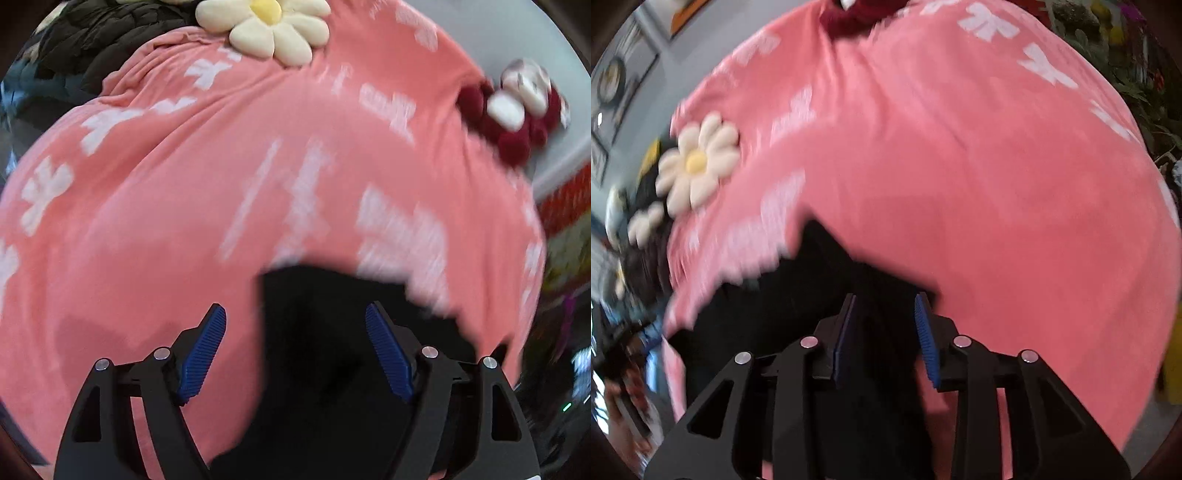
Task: Fold small clothes
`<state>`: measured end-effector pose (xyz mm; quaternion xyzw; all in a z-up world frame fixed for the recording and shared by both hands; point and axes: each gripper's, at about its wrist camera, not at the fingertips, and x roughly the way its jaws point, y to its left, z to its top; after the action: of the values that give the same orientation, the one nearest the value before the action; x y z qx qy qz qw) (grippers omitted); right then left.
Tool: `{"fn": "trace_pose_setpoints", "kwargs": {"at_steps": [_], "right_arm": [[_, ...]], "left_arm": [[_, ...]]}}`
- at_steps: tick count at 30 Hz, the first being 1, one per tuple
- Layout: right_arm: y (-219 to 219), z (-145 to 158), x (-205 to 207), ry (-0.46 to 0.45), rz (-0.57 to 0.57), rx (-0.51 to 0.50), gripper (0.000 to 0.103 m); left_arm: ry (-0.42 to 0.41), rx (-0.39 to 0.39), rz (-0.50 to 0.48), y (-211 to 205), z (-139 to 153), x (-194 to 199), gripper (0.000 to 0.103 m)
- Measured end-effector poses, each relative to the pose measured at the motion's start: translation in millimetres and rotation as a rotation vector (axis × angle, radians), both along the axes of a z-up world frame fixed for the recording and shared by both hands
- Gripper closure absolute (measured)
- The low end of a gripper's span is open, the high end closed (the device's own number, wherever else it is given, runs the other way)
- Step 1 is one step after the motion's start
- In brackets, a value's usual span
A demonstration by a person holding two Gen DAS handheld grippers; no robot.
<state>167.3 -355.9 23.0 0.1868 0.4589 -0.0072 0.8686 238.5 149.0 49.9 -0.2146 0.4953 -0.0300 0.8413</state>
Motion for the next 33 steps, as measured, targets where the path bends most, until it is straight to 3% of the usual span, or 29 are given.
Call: {"fn": "trace_pose_setpoints", "kwargs": {"at_steps": [3, 5, 7, 9, 12, 16, 18, 22, 24, 26, 28, 30, 31, 33], "right_arm": [[21.0, -6.6, -16.2, 0.021, 0.080, -0.065, 0.070], [32.5, -2.5, -10.4, 0.010, 0.122, -0.050, 0.070], [43.4, 8.6, 2.1, -0.017, 0.140, -0.059, 0.070], [53.9, 14.5, 21.0, -0.022, 0.164, -0.056, 0.057], [71.7, 4.6, 44.6, 0.025, 0.241, -0.036, 0.060], [92.0, -12.2, 79.4, 0.056, 0.313, -0.020, 0.066], [81.4, -6.4, 100.4, 0.002, 0.251, -0.017, 0.067], [41.4, 12.4, 126.8, -0.071, 0.010, -0.056, 0.066], [25.1, 18.4, 115.5, -0.073, -0.029, -0.029, 0.065], [16.2, 16.1, 83.9, -0.071, -0.005, -0.011, 0.064], [17.4, 8.7, 55.9, -0.066, 0.036, -0.050, 0.063], [23.7, -0.5, 30.4, -0.049, 0.086, -0.078, 0.063], [29.1, -3.8, 24.9, -0.040, 0.105, -0.062, 0.063], [38.7, -7.9, 18.5, -0.023, 0.138, 0.013, 0.063]], "left_arm": [[0.035, 0.084, -0.056, -3.5, -20.9, -31.9, 0.028], [0.049, 0.047, -0.062, -8.9, -23.8, -39.7, 0.028], [0.074, -0.057, -0.075, -18.0, -20.9, -37.1, 0.028], [0.140, -0.089, -0.077, -28.6, -24.1, -23.2, 0.020], [0.223, -0.118, -0.051, -40.7, -40.1, 0.4, 0.022], [0.197, -0.144, -0.047, -49.3, -41.3, 36.8, 0.022], [0.151, -0.136, -0.014, -51.9, -27.8, 63.3, 0.022], [0.016, -0.149, 0.072, -40.2, 2.0, 99.8, 0.021], [-0.017, -0.099, 0.099, -30.7, 15.2, 101.6, 0.020], [-0.021, -0.096, 0.074, -21.0, 18.4, 88.1, 0.020], [-0.022, -0.084, 0.013, -13.4, 12.5, 59.0, 0.020], [-0.006, 0.010, -0.047, -11.7, 4.0, 32.9, 0.020], [0.006, 0.046, -0.061, -11.4, 0.1, 21.0, 0.020], [0.031, 0.021, -0.085, -14.9, -11.1, -2.5, 0.020]]}}
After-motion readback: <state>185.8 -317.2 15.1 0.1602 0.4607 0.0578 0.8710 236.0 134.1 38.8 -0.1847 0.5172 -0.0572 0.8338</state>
